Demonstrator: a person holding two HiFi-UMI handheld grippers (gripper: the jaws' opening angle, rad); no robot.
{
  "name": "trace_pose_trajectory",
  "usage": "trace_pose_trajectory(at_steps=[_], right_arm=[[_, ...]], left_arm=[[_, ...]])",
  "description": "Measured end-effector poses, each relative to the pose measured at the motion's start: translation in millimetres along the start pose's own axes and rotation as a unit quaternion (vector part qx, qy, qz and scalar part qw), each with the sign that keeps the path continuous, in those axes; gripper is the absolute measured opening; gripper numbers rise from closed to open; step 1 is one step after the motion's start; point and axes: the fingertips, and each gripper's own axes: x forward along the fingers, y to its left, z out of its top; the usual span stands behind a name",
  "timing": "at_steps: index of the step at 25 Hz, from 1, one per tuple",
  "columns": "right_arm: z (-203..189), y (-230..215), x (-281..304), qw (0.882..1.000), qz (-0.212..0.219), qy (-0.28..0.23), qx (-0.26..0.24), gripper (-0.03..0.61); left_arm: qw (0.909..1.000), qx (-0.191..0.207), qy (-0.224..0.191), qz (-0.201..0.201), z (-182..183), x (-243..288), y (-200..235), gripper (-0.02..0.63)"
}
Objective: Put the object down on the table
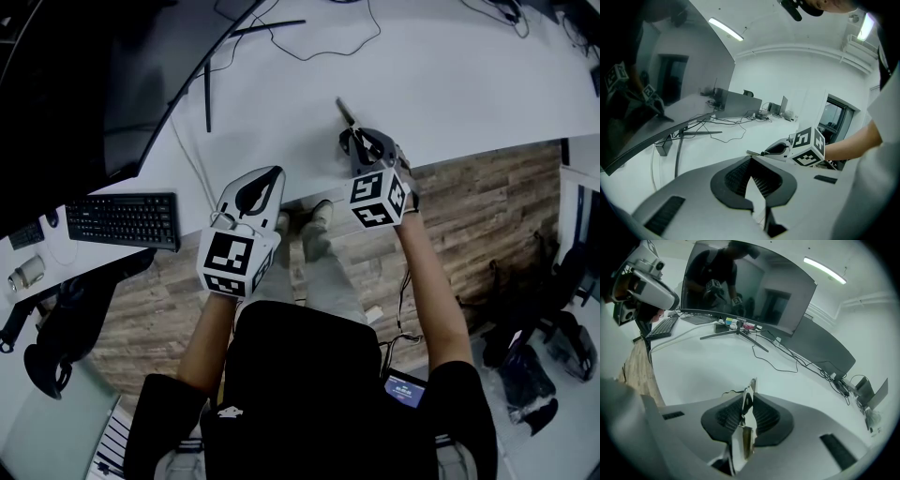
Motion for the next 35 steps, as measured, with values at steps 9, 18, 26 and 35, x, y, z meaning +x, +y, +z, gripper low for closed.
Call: trace_pose_trajectory(at_steps=[9, 18, 26, 35], right_arm=[[-2, 7, 5, 1.000, -0.002, -0.002, 0.007, 0.069], [-4, 15, 9, 1.000, 0.016, 0.000, 0.015, 0.108], [0, 20, 8, 0.998, 0.039, -0.003, 0.039, 0.148], [5, 21, -7, 0.996, 0.056, -0.001, 0.073, 0.153]], left_arm=[[0.9999, -0.010, -0.004, -0.003, -1, -2, 1, 0.014], [1.0000, -0.010, -0.002, -0.001, -2, -2, 3, 0.014], [0.9999, -0.010, -0.001, 0.001, -3, -3, 3, 0.014], [0.9999, -0.004, -0.014, -0.003, 11, -6, -2, 0.014]])
